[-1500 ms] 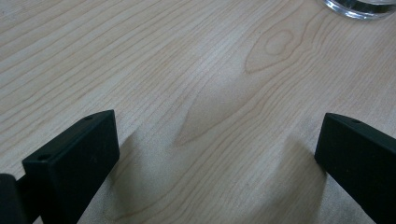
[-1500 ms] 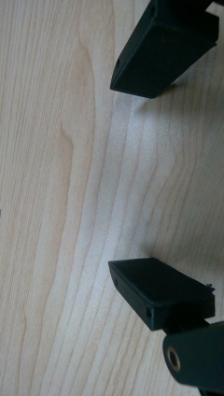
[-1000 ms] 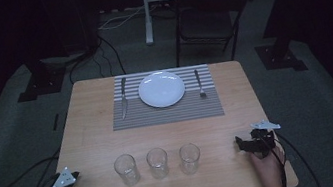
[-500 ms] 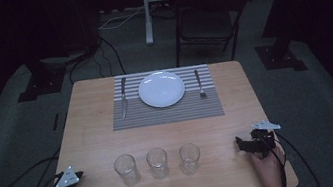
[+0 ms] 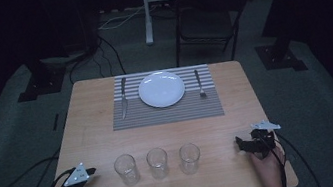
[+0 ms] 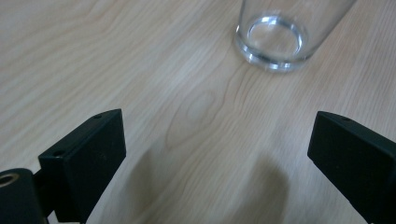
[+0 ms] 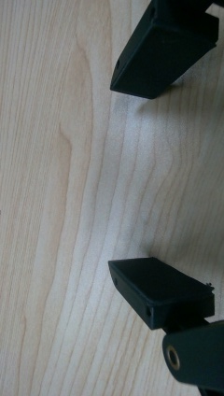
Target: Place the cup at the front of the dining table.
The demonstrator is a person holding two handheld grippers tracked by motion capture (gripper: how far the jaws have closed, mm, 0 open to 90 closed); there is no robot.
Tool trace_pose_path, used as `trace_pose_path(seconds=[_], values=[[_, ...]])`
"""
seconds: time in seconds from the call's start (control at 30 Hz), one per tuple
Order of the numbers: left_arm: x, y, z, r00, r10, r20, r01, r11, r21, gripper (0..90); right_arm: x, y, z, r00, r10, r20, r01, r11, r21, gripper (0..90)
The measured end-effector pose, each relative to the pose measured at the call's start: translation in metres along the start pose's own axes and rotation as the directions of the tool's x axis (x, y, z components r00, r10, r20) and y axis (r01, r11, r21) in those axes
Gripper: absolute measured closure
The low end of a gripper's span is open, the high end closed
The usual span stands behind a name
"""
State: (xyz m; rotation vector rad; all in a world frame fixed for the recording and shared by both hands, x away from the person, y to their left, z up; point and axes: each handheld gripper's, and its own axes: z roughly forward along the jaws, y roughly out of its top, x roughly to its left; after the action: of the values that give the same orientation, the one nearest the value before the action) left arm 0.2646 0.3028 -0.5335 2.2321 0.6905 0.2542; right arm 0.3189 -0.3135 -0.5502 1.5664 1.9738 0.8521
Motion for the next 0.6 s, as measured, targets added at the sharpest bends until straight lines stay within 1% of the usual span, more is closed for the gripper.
trace_pose_path(seconds=[0.03,0.07,0.1,0.13,0.17,0.23,0.27,0.33,0.37,0.43,0.47,0.53,0.57,0.6], values=[[-0.001,0.001,0.0,0.9999,0.006,-0.011,-0.007,1.0,-0.007,4.7,0.0,0.0,0.0,1.0,0.001,0.001,-0.001,1.0,-0.001,12.6],[-0.001,0.001,0.0,0.9999,0.006,-0.011,-0.007,1.0,-0.007,5.4,0.0,0.0,0.0,1.0,0.001,0.001,-0.001,1.0,-0.001,12.6],[-0.001,0.001,0.0,1.0,0.004,-0.009,-0.004,0.9998,-0.021,5.5,0.0,0.0,0.0,1.0,0.001,0.002,-0.001,1.0,-0.001,12.6],[0.0,0.002,0.001,0.9999,-0.01,0.008,0.011,0.9994,-0.034,5.5,0.0,0.0,0.0,1.0,0.0,0.002,0.0,1.0,-0.001,12.6],[-0.001,0.003,0.001,0.9998,-0.008,0.018,0.008,0.9994,-0.033,5.5,0.0,0.0,0.0,1.0,0.0,0.002,0.0,1.0,-0.001,12.6],[-0.001,0.003,0.001,0.9998,-0.008,0.018,0.008,0.9994,-0.033,5.5,0.0,0.0,0.0,1.0,0.001,0.002,-0.001,1.0,-0.001,12.6],[-0.003,0.006,0.005,0.9994,0.001,0.035,0.0,0.9996,-0.029,5.5,0.0,0.0,0.0,1.0,0.001,0.002,-0.001,1.0,-0.001,12.6],[-0.006,0.009,0.008,0.9991,0.014,0.041,-0.013,0.9996,-0.024,5.6,0.0,0.0,0.0,1.0,0.0,0.002,0.0,1.0,-0.001,12.6],[-0.007,0.011,0.01,0.9985,0.017,0.052,-0.016,0.9996,-0.024,5.6,0.0,0.0,0.0,1.0,0.001,0.002,-0.001,1.0,-0.001,12.6],[-0.01,0.015,0.013,0.9984,0.03,0.048,-0.029,0.9993,-0.022,5.6,0.0,0.0,0.0,1.0,0.001,0.001,-0.001,1.0,-0.001,12.6],[-0.011,0.018,0.014,0.9976,0.033,0.061,-0.032,0.9991,-0.026,5.6,0.0,0.0,0.0,1.0,0.0,0.002,0.0,1.0,-0.001,12.6],[-0.012,0.023,0.017,0.9971,0.039,0.065,-0.037,0.9986,-0.038,5.6,0.0,0.0,0.0,1.0,0.001,0.002,0.0,1.0,-0.001,12.6],[-0.012,0.026,0.018,0.9959,0.039,0.081,-0.035,0.9983,-0.047,6.8,0.0,0.0,0.0,1.0,0.0,0.002,0.0,1.0,-0.001,12.6],[-0.013,0.028,0.019,0.9956,0.045,0.082,-0.04,0.9975,-0.057,9.6,0.0,0.0,0.0,1.0,0.0,0.002,0.0,1.0,-0.001,12.6]])
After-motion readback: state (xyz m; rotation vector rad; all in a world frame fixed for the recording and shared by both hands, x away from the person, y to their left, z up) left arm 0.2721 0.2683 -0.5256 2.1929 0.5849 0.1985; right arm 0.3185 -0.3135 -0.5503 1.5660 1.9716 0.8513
